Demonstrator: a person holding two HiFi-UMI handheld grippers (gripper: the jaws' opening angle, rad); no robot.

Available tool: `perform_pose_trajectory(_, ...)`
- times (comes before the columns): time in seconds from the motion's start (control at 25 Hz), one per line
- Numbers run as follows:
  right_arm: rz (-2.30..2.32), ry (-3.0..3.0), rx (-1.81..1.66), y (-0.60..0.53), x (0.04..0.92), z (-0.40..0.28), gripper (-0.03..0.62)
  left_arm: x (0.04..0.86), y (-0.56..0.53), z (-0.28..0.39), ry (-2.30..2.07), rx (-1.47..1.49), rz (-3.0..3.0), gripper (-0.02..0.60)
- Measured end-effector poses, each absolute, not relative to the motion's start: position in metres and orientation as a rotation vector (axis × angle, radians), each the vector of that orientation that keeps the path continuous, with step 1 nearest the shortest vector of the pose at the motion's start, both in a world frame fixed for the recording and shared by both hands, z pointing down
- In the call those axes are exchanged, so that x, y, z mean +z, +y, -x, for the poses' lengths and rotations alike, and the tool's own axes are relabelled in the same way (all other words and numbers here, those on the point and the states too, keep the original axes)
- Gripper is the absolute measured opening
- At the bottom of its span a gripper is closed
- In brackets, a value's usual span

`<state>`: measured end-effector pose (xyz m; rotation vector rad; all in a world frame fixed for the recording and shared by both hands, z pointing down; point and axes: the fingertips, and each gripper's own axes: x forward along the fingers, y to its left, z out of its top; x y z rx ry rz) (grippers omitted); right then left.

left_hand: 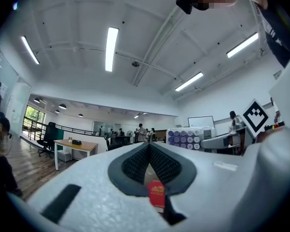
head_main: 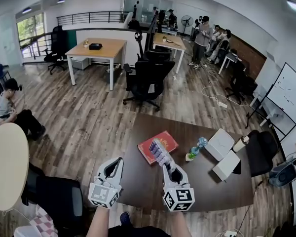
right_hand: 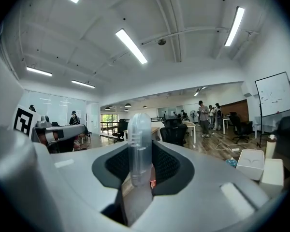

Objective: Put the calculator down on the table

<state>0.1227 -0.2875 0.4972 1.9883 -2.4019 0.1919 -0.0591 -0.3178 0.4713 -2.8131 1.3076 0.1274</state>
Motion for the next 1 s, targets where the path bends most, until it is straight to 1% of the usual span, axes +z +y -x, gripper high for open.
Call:
perform_pose_trajectory(0.16, -1.977, -2.381, 0.122, -0.311, 0.493, -0.120, 0.115, 0.473, -0.344, 0.062, 1.317, 0.108, 2.815, -0.005)
perform_pose_trajectory(0.32, -1.970, -2.386, 0.101, -0.329, 0.492, -0.128, 0.115, 0.476, -0.358, 0.054, 1.294, 0.150, 2.814, -0.005)
perform_pose_trajectory(0.72, -1.882, -2.413, 0.027, -0.372, 0.490, -0.145, 0.115, 0.466, -0.391, 0.035, 1.363, 0.141, 2.739, -0.005)
perform_pose_trajectory(1.0, -1.848, -2.427, 0.067, -0.383, 0.501, -0.153, 0.115, 0.469, -0.398, 0.025, 1.366, 0.137, 2.736, -0.005)
